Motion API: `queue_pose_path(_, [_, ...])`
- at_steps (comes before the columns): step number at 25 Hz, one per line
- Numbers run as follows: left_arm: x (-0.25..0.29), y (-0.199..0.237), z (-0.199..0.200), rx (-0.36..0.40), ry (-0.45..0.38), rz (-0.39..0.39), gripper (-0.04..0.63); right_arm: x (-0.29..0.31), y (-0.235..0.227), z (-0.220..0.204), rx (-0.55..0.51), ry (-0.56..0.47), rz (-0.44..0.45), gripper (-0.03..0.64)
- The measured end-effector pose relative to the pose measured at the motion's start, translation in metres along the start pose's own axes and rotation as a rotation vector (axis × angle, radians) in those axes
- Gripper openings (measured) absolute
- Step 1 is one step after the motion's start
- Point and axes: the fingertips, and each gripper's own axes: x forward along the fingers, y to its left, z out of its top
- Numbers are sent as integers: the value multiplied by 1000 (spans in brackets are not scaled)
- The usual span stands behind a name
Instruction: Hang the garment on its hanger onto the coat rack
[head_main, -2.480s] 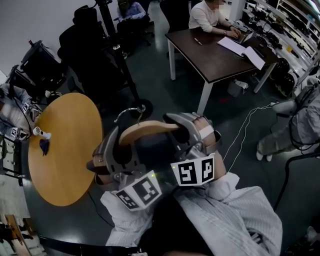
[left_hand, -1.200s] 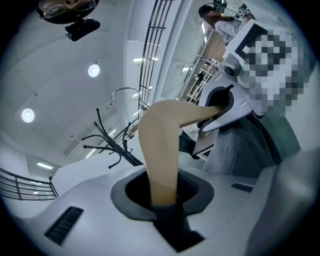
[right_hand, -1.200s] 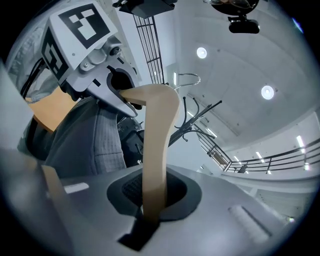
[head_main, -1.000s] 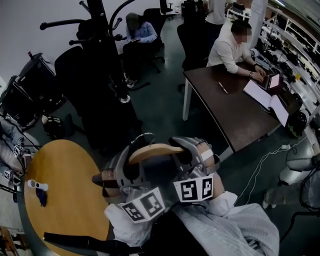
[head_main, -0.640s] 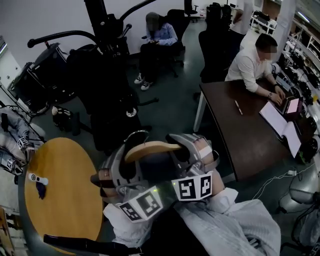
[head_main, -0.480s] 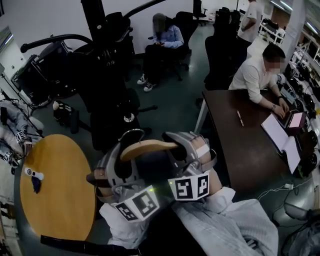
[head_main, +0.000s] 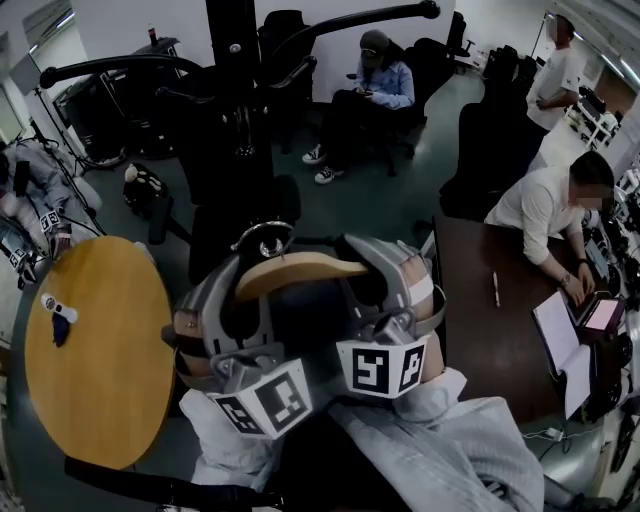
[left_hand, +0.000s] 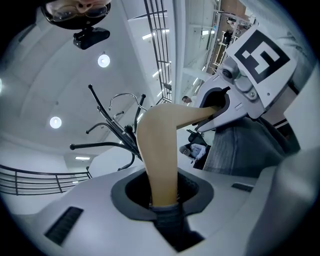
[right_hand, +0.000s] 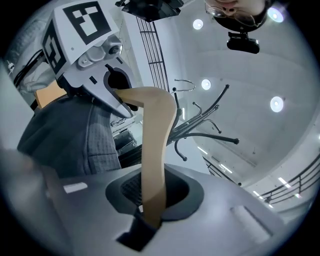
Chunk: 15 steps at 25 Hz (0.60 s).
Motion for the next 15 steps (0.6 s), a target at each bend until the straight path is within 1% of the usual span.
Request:
queue_pose_path(6, [46,30,-7,17,-39,34,80,52,-21,5,-16,-29,-52,51])
queue_pose_path(9, [76,43,-17,29,-53,35,80,85,-26,4,-10,-37,-72,52])
queue_pose_path(12, [109,47,-27,28,-59,21,81,117,-29,-8,-1,-29,-67,55])
queue_pose_path(15, [127,39,-40,25,-48,4,80,134,-21,-21,13,-19,-47,55])
